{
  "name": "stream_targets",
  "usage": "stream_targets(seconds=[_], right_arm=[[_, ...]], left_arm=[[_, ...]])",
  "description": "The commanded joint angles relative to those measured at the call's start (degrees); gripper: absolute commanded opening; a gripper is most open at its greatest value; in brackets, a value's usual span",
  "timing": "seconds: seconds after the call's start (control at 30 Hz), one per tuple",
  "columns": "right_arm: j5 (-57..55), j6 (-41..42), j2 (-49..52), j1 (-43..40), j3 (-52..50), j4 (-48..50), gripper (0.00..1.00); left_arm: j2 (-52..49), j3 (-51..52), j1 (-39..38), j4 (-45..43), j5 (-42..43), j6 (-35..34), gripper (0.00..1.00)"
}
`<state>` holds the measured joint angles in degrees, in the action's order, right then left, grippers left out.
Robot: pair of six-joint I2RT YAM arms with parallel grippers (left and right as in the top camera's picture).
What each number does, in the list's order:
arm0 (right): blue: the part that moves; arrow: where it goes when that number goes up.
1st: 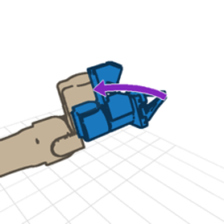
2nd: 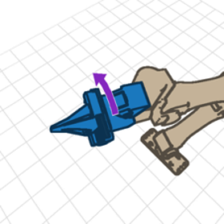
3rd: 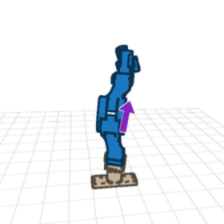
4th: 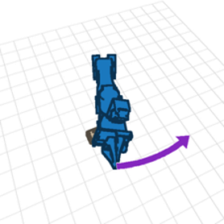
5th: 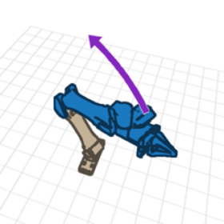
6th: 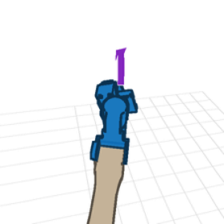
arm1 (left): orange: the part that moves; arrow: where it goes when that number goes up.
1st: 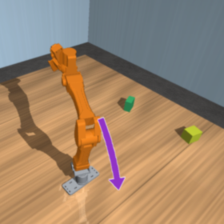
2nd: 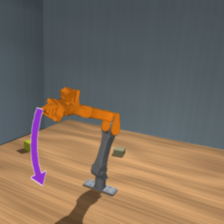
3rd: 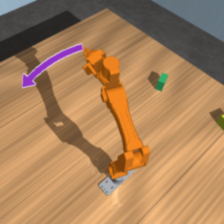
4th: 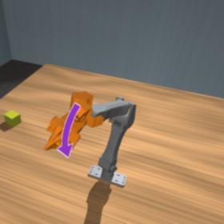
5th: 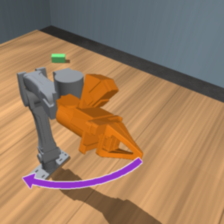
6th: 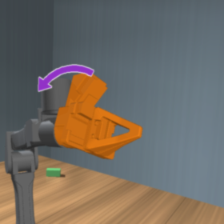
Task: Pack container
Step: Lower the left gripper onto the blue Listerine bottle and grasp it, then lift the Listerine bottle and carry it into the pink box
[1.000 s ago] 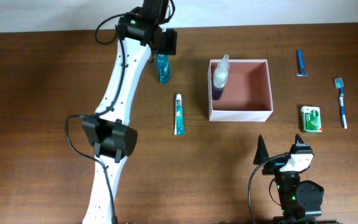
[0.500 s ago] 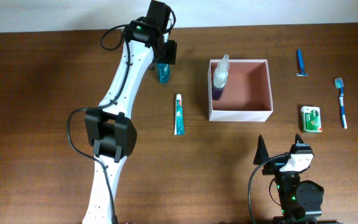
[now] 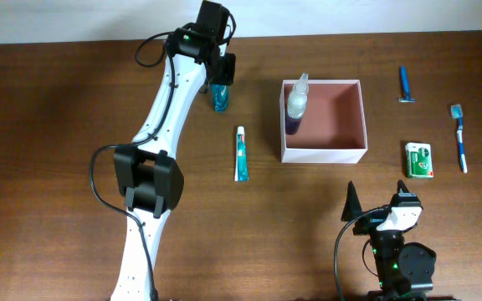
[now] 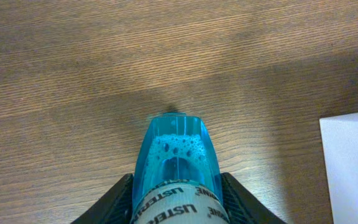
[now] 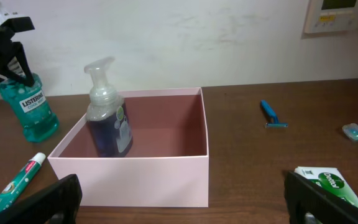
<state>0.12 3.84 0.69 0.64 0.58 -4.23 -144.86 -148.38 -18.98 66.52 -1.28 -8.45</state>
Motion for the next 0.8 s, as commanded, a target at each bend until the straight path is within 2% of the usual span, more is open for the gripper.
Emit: stream_targets(seconds=[0.0, 0.2, 0.57, 0.77], right_arm=[[0.11, -0.42, -0.33, 0.48, -0.26, -0.31, 0.99], [0.11, -0.44, -0.33, 0.48, -0.26, -0.31, 0.99], [0.11, -0.44, -0.33, 0.48, -0.26, -0.31, 0.99], [0.11, -0.44, -0.33, 0.48, -0.26, -0.31, 0.99]], left_arm=[[0.46, 0.28, 0.46, -0.28, 0.42, 0.44, 0.36], [1.09, 0.04, 0.46, -0.33, 1.03, 0.42, 0.28], [8.28, -12.59, -0.26, -0.31, 4.83, 0.42, 0.28], [13.81, -17.00, -4.26, -0.33, 6.73, 0.42, 0.28]])
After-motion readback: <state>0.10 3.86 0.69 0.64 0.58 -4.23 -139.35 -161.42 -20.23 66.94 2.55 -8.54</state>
